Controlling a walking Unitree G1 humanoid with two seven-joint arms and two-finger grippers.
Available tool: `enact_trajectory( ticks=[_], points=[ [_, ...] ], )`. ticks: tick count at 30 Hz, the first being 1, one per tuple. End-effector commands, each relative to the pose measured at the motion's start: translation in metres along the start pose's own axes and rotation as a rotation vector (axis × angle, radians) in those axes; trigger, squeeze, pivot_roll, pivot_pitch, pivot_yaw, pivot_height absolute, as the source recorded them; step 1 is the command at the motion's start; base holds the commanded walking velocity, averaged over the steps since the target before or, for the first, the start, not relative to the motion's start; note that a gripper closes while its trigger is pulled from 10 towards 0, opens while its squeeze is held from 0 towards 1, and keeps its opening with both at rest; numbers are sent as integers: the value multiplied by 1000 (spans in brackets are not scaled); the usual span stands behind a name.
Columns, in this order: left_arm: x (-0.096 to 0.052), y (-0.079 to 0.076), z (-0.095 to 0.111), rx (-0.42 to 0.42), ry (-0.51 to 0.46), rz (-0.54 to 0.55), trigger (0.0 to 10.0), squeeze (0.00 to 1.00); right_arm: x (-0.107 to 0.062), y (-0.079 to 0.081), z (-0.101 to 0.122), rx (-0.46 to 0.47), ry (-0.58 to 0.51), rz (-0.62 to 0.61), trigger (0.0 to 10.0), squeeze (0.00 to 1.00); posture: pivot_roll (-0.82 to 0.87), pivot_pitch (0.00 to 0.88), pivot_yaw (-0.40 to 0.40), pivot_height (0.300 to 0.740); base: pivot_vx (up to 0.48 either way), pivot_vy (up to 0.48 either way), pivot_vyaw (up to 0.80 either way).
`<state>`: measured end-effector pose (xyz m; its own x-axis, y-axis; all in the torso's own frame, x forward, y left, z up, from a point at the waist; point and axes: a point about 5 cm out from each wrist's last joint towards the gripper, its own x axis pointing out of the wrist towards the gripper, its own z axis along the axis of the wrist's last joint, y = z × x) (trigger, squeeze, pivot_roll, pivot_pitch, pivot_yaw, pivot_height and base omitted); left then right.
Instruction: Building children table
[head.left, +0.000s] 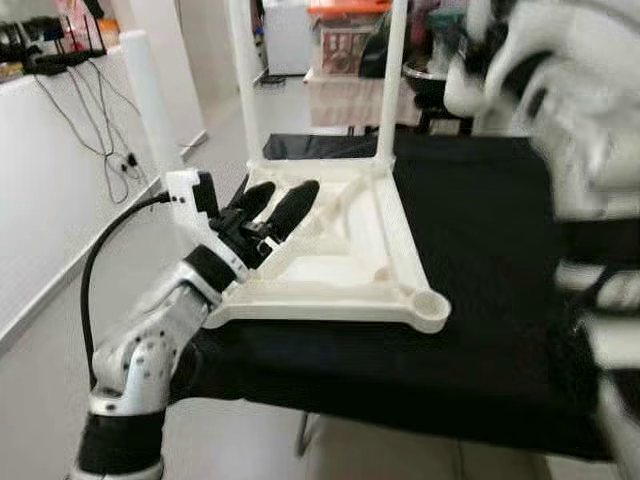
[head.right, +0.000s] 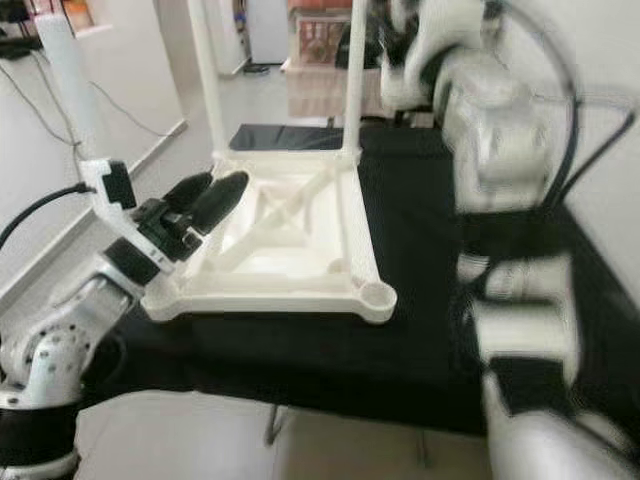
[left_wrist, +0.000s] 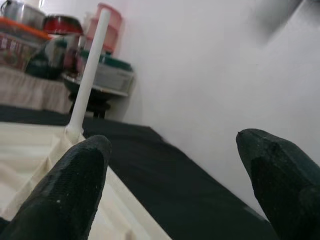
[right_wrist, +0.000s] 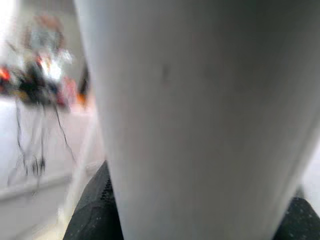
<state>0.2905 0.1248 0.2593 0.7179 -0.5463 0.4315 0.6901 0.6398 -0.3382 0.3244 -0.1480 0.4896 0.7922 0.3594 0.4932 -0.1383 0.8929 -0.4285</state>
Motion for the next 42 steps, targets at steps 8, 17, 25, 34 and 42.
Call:
enact_trajectory(
  ticks=[8, 17, 25, 34, 42],
  points=[
    [-1, -2, 2, -12, -1, 22, 10000, 0, 5, 21, -4, 61, 30, 98, 10000, 0, -54, 7, 32, 740, 0, 0, 0],
    [-1, -6, -8, 20, 36, 39, 10000, 0, -8, 41, -84, 70, 282, 144, 10000, 0, -48, 0, 9, 740, 0, 0, 0],
    [-10, 9, -44, 173, 187, 284, 10000, 0, -89, 95, -186, 410, 474, 129, 10000, 0, -42, 11, 7, 740, 0, 0, 0],
    [-31, 18, -71, 257, 280, 349, 10000, 0, -133, 125, -216, 478, 519, 15, 10000, 0, -52, 34, 12, 740, 0, 0, 0],
    [-48, 27, -79, 271, 327, 388, 10000, 0, -143, 137, -215, 417, 489, 7, 10000, 0, -56, 44, 16, 740, 0, -229, 0]
  ],
)
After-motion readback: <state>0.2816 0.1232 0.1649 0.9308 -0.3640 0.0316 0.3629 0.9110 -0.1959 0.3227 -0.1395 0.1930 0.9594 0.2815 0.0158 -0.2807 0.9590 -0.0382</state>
